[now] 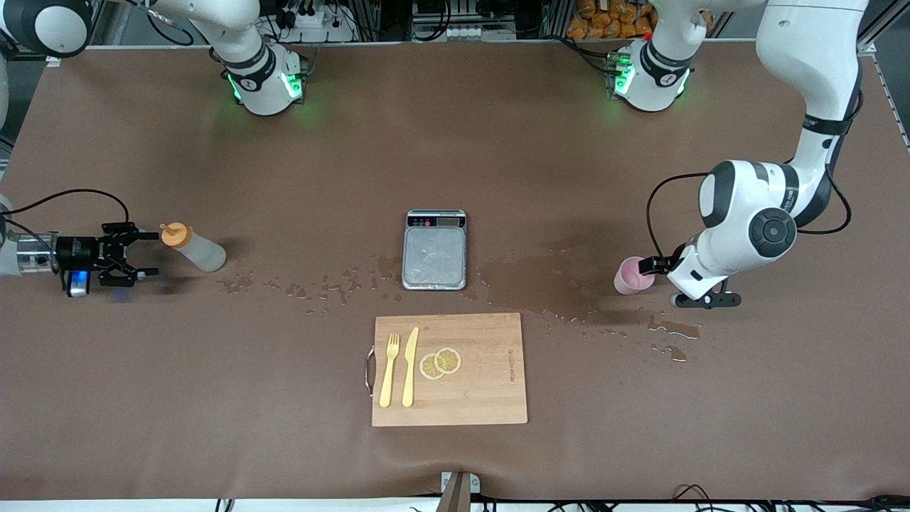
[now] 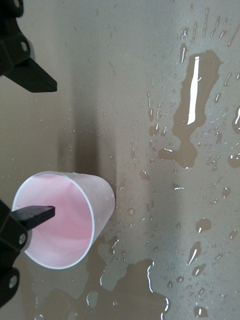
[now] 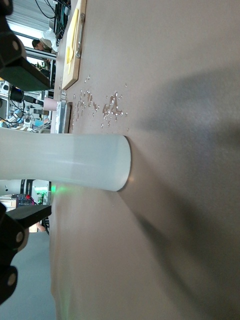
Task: Add sauce to pink cup with both arms
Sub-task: 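Grasp the pink cup with the left gripper while the right gripper grasps the bottle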
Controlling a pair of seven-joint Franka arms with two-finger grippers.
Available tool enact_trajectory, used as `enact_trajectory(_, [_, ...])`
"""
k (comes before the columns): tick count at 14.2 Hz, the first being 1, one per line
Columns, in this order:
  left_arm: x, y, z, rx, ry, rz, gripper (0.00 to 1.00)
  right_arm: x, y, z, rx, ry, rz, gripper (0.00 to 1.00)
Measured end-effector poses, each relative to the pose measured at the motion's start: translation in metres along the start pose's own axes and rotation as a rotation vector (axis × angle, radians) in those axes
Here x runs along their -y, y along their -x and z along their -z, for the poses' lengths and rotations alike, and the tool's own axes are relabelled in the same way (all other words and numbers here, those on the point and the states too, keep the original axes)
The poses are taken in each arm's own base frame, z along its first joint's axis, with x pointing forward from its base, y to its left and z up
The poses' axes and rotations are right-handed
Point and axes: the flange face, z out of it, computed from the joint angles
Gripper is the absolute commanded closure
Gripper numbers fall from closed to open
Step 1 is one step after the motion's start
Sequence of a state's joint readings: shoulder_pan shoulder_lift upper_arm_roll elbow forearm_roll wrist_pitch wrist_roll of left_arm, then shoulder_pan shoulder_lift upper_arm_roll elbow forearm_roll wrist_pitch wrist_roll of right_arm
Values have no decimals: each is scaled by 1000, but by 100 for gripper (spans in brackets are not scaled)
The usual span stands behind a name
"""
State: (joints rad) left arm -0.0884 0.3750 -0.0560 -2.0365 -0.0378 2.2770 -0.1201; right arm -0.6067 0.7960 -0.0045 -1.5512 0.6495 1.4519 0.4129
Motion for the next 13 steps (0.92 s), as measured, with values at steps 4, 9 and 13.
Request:
enact_trajectory(4, [-6, -3, -18, -7, 15, 1, 44, -3, -9, -13, 38, 10, -17, 0])
enact_trajectory(9, [-10, -4, -26, -7, 25, 5, 100, 2, -7, -33, 106, 42, -20, 0])
enact_trajectory(13, [-9, -4, -23, -7, 25, 6, 100, 3, -14, -47, 126, 58, -29, 0])
